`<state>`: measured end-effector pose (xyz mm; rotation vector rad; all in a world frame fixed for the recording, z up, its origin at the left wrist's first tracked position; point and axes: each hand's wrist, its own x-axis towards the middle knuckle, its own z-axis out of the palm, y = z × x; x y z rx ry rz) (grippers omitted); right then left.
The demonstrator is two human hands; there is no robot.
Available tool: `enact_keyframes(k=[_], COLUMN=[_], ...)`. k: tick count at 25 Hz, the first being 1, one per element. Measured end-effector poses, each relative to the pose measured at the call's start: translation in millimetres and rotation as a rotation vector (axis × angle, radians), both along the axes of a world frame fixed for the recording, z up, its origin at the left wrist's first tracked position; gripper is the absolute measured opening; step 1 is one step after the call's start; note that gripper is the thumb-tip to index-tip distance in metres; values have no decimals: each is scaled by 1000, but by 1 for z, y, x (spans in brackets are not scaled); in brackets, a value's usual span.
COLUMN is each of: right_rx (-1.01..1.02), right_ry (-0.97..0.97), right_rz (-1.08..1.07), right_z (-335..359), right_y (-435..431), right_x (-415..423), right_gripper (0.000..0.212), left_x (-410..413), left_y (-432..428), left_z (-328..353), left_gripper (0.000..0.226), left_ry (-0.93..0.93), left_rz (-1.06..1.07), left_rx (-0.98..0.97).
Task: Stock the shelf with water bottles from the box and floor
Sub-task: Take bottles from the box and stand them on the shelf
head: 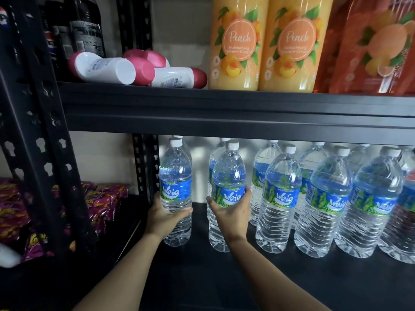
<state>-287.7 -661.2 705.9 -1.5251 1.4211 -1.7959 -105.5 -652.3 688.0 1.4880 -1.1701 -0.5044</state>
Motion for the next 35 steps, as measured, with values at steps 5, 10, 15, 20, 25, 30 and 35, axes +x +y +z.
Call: enact_keyframes(k=[5, 10, 15, 20, 25, 30, 35], right_rx=[51, 144, 147, 162, 183, 220, 360], right_ry=[153, 171, 206, 227, 219, 222, 369], right_rz=[55, 25, 13, 45, 71, 119, 117], right_z=[-24, -25, -26, -24, -21, -16, -11], right_y=[4, 6, 9, 8, 11, 15, 20], right_x=[-7, -10, -10, -14, -12, -14, -25], right_gripper=[102, 91, 94, 94, 101, 108, 113], left_x=[-1, -4, -6, -4, -5, -2, -15], left_y=[1, 2, 5, 7, 12, 14, 25], left_z=[2, 2, 3, 4, 8, 15, 15], left_gripper=[79, 77, 77, 80, 84, 96, 90], left_ry=[-10, -10, -8, -9, 9, -14, -5], left_rz=[11, 56, 54, 26, -7, -45, -7], left_rx=[-10, -35, -45, -16, 30, 182, 246])
